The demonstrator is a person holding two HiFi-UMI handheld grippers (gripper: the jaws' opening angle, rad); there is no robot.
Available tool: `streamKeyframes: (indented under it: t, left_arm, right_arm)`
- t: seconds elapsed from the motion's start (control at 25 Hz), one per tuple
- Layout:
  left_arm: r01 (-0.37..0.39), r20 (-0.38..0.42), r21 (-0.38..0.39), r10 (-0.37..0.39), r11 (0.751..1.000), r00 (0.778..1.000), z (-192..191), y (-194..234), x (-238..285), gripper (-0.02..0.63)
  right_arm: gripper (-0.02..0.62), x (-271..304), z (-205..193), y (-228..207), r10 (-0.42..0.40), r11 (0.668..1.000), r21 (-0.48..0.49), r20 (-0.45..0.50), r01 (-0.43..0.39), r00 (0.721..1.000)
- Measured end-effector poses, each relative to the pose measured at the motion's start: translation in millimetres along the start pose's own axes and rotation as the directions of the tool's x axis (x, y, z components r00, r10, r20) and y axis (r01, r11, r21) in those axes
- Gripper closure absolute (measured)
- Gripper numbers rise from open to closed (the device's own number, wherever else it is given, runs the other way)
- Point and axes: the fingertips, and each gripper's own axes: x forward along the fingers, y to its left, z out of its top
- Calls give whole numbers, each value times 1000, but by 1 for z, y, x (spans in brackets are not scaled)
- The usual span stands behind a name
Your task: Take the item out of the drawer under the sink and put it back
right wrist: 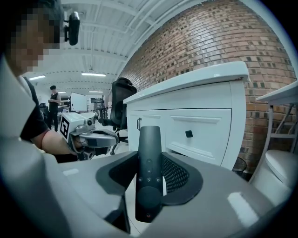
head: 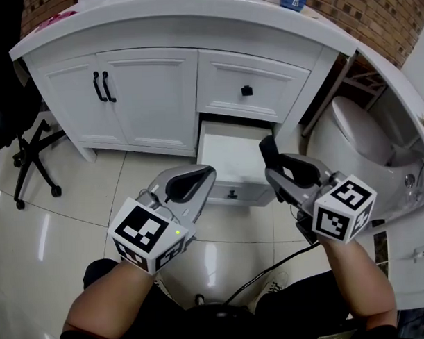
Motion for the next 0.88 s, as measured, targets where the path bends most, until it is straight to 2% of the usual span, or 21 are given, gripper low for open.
streamKeyframes:
  t: [0.16, 0.28, 0.4, 0.56, 0.68, 0.88]
  left_arm:
    - [13, -1, 0, -13, 1000, 1000, 0, -3, 0, 600]
    - [19, -2, -1, -19, 1000, 1000, 0, -4, -1, 600]
    - [16, 4, -2, -16, 1000, 1000, 1, -2, -1, 600]
    - [3, 4, -13, -3, 1000, 1000, 1, 2, -1, 600]
    - [6, 5, -18, -6, 1000, 1000, 0, 3, -2, 601]
    - [5, 5, -22, -5, 1000, 1000, 0, 5, -3, 600]
  right_arm:
    - [430, 33, -9, -15, 39, 994, -93, -121, -50, 992]
    - [430, 61, -20, -32, 31, 983, -171, -203, -67, 979]
    - [430, 87, -28, -48, 5, 973, -222, -245, -61, 969]
    - [430, 116, -38, -65, -4, 968, -242, -296, -71, 955]
    - [430, 137, -52, -75, -6, 955, -276, -373, -105, 928]
    - [430, 167, -89, -94, -8, 930, -322, -502, -178, 865]
